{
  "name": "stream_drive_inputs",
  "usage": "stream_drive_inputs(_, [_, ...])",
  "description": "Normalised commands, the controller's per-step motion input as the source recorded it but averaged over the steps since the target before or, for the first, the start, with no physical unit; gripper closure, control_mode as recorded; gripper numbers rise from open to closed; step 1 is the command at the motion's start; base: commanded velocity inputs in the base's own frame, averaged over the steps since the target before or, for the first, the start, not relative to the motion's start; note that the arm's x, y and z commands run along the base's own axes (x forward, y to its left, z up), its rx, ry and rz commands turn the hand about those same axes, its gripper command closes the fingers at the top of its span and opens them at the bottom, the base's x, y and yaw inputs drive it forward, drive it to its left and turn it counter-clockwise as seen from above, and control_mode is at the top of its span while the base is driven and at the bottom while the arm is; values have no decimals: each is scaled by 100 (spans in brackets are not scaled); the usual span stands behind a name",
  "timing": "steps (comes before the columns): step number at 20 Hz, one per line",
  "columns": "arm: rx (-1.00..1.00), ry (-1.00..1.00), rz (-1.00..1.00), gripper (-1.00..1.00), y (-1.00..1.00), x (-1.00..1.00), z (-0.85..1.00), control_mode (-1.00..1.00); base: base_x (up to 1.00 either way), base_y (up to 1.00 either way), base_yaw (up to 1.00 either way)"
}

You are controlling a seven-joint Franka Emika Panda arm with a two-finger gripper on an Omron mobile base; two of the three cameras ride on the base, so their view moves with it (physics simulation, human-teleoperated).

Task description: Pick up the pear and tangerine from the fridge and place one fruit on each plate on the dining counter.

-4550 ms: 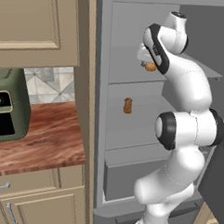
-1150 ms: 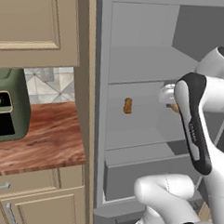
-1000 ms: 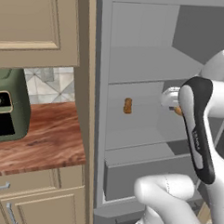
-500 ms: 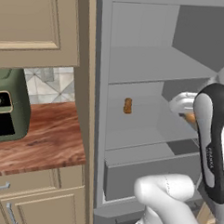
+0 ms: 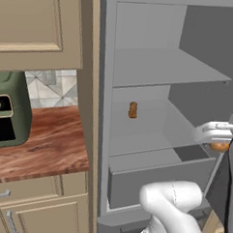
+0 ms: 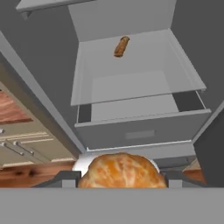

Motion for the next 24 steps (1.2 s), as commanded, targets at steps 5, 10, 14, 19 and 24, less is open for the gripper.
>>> stream_drive_inputs(5, [0, 0, -1, 100, 3, -13, -2, 100, -45, 22, -11])
stream_drive_inputs(10, [0, 0, 0, 100, 0, 0, 0, 100, -47, 40, -29])
stream_drive_inputs(14, [0, 0, 0, 100, 0, 0, 0, 100, -57, 33, -39])
stream_drive_inputs(19, [0, 0, 0, 100, 0, 0, 0, 100, -61, 21, -51])
stream_drive_inputs(24, [0, 0, 0, 100, 0, 0, 0, 100, -60, 9, -69])
